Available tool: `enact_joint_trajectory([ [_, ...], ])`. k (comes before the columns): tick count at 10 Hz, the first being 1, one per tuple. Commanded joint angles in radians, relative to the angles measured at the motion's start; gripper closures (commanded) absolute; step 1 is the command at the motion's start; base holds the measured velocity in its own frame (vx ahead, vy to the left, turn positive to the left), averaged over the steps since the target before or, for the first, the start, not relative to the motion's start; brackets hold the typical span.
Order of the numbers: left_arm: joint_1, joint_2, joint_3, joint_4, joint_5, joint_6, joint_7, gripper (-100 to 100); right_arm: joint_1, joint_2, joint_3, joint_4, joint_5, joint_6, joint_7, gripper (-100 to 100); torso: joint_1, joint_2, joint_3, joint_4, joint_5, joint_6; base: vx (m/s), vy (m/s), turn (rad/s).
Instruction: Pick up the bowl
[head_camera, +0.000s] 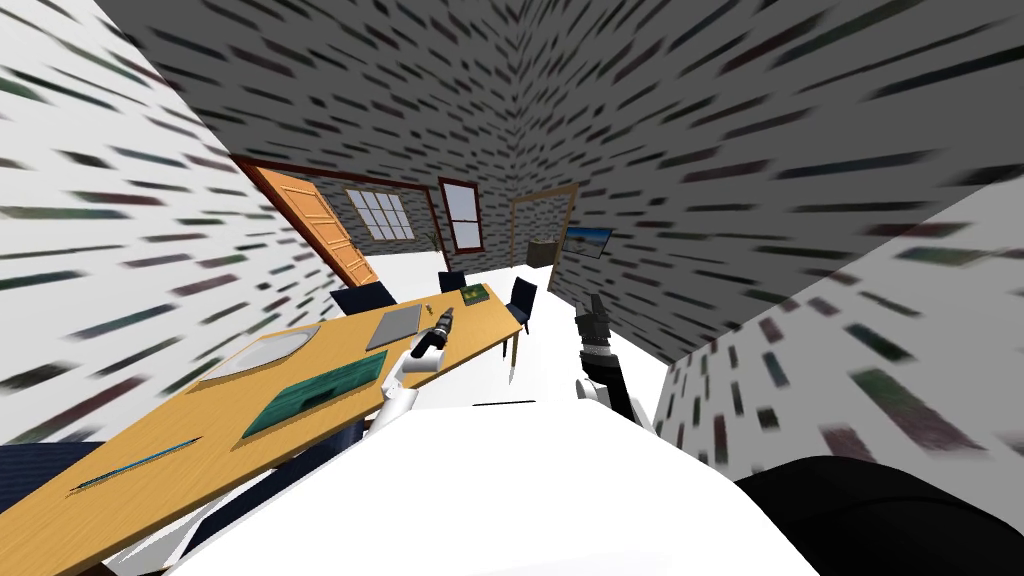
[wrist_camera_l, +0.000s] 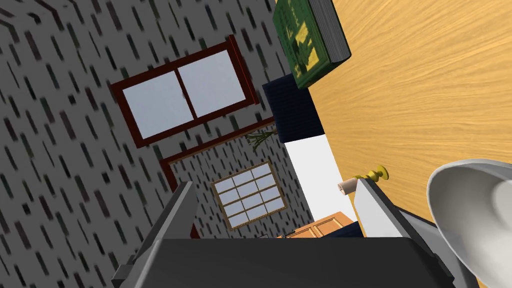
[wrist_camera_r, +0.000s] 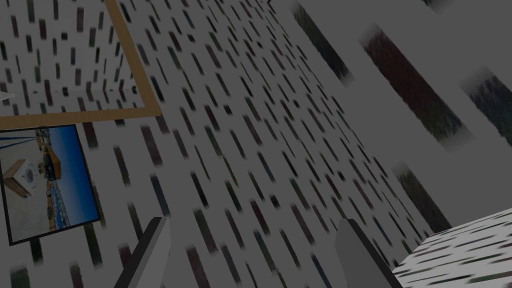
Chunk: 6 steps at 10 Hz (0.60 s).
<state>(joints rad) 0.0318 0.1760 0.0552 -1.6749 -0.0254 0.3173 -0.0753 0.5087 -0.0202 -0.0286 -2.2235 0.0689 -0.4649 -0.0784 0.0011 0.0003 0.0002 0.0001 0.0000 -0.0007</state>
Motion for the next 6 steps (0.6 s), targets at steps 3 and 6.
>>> enact_joint_trajectory([
  [3, -0.043, 0.010, 0.025, 0.087, 0.008, 0.097, -0.014, -100, 0.000, 0.000, 0.000, 0.000, 0.000, 0.000, 0.000, 0, 0.000, 0.000, 0.000, 0.000, 0.000, 0.000, 0.000, 0.000, 0.000],
  [6, -0.063, 0.016, 0.036, 0.126, 0.013, 0.141, -0.020, -100, 0.000, 0.000, 0.000, 0.000, 0.000, 0.000, 0.000, 0, 0.000, 0.001, 0.000, 0.000, 0.000, 0.000, -0.005, 0.006, 0.017],
])
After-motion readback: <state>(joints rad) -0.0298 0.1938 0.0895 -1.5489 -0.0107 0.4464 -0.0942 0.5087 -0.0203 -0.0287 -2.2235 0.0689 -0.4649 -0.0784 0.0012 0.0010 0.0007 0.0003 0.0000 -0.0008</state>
